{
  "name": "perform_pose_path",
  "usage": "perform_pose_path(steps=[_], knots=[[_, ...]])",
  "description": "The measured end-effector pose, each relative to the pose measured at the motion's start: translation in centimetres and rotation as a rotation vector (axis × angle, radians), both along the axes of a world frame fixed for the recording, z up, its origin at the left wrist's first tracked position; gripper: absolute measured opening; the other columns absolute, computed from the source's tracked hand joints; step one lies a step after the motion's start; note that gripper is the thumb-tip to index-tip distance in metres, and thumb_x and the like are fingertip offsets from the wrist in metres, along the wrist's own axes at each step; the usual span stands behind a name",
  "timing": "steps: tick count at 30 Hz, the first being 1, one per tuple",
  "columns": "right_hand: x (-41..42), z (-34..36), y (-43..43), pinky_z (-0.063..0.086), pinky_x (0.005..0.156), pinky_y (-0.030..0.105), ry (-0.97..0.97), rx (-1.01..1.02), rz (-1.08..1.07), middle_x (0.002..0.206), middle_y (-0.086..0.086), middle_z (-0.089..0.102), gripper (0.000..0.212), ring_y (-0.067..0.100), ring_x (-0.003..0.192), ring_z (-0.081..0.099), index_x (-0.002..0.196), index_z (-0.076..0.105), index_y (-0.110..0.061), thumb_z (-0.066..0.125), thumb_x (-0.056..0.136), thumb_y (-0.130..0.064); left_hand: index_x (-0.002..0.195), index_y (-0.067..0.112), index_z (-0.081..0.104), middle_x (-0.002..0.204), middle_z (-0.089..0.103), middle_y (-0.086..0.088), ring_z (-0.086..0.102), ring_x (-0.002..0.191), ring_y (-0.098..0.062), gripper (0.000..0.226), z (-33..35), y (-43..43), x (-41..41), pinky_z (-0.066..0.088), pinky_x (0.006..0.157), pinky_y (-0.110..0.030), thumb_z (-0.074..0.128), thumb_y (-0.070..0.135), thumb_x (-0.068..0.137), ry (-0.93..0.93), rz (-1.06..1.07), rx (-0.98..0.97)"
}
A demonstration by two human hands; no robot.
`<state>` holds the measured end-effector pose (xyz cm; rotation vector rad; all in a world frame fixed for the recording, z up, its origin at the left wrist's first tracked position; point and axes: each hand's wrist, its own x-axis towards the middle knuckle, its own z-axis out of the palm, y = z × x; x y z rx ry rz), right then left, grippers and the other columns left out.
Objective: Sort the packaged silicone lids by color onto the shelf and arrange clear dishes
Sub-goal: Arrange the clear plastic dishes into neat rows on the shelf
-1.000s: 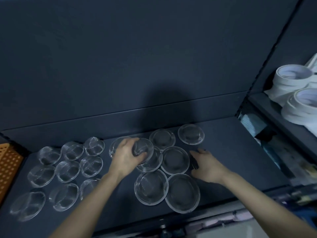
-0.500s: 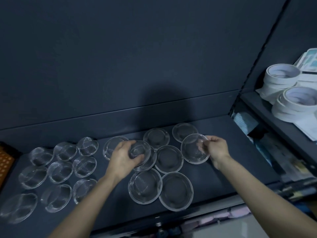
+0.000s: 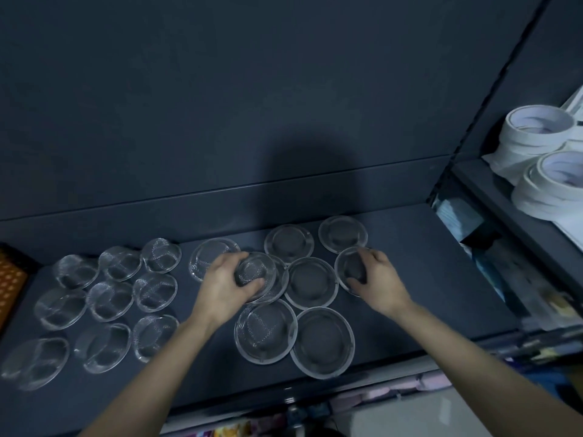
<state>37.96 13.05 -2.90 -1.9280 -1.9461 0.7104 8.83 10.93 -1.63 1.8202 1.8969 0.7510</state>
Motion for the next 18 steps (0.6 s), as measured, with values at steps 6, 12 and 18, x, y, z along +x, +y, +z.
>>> perform_pose_path(steps=[6,12,18], knots=[[-0.7,2.0,-0.4,0.039,0.101,0.032,-0.110,0.063,0.067,0.146,0.008,0.034,0.067,0.024,0.132,0.036,0.142,0.035,-0.011,0.065,0.085,-0.030,0.124,0.011,0.058,0.125,0.057,-0.006,0.050,0.119,-0.019,0.059,0.0,-0.3,0.0,0.030,0.101,-0.020,0.080,0.027,0.072,-0.017,0.012,0.003],[-4.9,3.3,-1.1,0.039,0.104,0.034,-0.094,0.029,0.283,0.139,0.006,0.044,0.057,0.024,0.127,0.044,0.136,0.044,-0.012,0.063,0.085,-0.028,0.125,0.012,0.058,0.128,0.056,-0.005,0.048,0.122,-0.017,0.059,0.1,-0.8,-0.3,0.027,0.101,-0.015,0.079,0.027,0.073,-0.032,0.016,-0.019],[-7.2,3.6,-3.5,0.034,0.105,0.029,-0.141,0.073,0.404,0.132,0.008,0.045,0.060,0.026,0.124,0.039,0.133,0.047,-0.014,0.064,0.082,-0.039,0.126,0.013,0.057,0.124,0.056,-0.003,0.050,0.115,-0.013,0.059,0.4,-1.9,-1.9,0.027,0.097,-0.012,0.080,0.026,0.072,-0.044,0.054,0.006]])
